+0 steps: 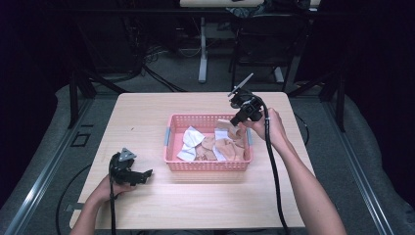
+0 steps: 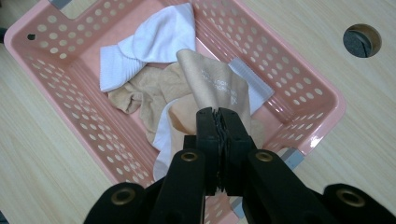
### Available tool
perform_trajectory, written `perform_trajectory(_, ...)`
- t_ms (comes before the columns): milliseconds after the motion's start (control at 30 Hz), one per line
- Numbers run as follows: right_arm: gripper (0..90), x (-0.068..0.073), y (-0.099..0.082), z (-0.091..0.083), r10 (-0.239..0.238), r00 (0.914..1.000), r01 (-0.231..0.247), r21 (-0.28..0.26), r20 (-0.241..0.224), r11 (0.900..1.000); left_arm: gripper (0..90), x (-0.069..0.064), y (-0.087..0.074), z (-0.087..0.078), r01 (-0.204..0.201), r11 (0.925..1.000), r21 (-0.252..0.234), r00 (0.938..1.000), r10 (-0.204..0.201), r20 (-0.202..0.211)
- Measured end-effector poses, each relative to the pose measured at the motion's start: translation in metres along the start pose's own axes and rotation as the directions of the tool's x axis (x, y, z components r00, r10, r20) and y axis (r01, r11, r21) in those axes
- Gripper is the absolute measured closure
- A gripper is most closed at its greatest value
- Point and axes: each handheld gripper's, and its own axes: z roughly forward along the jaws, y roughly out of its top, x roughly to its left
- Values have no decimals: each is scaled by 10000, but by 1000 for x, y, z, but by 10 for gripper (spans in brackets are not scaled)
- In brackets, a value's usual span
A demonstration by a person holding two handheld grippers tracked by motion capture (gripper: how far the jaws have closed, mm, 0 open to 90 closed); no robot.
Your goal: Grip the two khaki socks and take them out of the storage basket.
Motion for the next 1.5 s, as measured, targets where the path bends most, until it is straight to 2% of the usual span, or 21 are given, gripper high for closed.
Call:
perform_trajectory(167,881,-1,1,-5,-127,9999,127,78,-11,9999,0,0,0,0,3,10000,-7,10000,-3,-7)
perform_trajectory(233,881,0,1,-5,-6,10000,5,-96,-73,10000,0,0,0,0,0,10000,-1,10000,0,-4)
perform_trajectory(267,881,-1,2,-7,-162,9999,162,96,-45,9998,0,0,0,0,0,10000,1,10000,0,1)
perform_trajectory(667,881,1,3,-19,-105,9999,105,-174,-7,9998,0,0,0,0,-1,10000,-3,10000,1,-3)
perform_trajectory(967,881,-1,3,-32,-231,9997,232,-283,44,9993,0,0,0,0,1,10000,-1,10000,-1,-1)
perform_trajectory(1400,882,-12,-9,-52,84,9997,-72,-552,215,9984,0,0,0,0,2,10000,0,10000,-2,0)
perform_trajectory(1500,882,-15,-13,-56,300,9993,-283,-705,222,9971,0,0,0,0,2,10000,-6,10000,-2,-8)
